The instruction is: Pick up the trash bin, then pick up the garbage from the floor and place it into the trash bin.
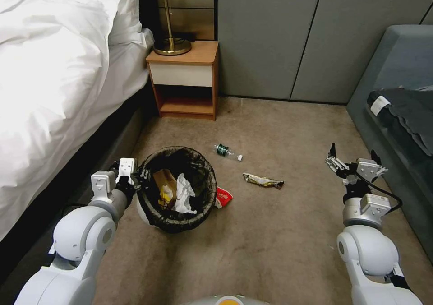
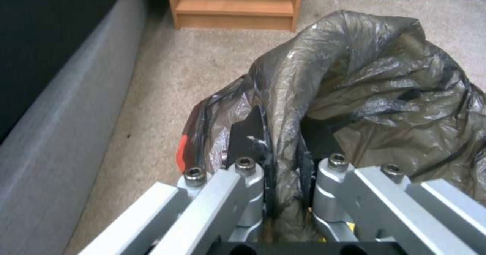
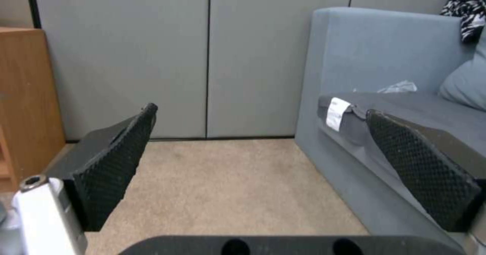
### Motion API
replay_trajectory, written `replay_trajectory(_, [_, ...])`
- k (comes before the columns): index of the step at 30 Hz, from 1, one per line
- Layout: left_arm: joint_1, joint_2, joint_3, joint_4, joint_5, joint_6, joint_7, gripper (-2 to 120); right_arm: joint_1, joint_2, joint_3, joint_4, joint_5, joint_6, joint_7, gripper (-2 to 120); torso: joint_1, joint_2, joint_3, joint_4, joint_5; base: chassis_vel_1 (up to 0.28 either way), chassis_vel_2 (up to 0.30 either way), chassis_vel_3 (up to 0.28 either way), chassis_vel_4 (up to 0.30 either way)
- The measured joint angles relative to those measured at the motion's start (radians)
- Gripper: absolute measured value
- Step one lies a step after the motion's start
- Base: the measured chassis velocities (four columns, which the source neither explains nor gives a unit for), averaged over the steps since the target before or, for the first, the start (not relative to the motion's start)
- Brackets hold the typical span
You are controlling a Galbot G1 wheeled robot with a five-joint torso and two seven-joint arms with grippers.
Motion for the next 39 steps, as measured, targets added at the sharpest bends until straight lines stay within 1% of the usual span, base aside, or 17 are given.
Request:
replay_trajectory(26, [-0.004, -0.004, -0.002, 0.004, 0.003, -0.001, 0.001, 5, 0.004, -0.003, -0.004, -0.007, 0.002, 0.000, -0.006, 100, 0.000, 0.000, 0.000, -0.0002, -0.0001, -0.083, 0.082, 0.082, -0.088])
replay_trajectory(33, [-0.006, -0.006, -0.002, 0.008, 0.005, -0.001, 0.001, 5, 0.007, -0.006, -0.004, -0.009, 0.004, -0.001, -0.006, 100, 0.000, 0.000, 0.000, 0.0002, -0.0002, -0.074, 0.101, 0.082, -0.086])
replay_trajectory(39, [-0.006, -0.007, -0.001, 0.009, 0.006, -0.002, 0.001, 5, 0.008, -0.007, -0.004, -0.010, 0.004, -0.004, -0.007, 100, 0.000, 0.000, 0.000, -0.0001, -0.0001, -0.088, 0.089, 0.081, -0.080])
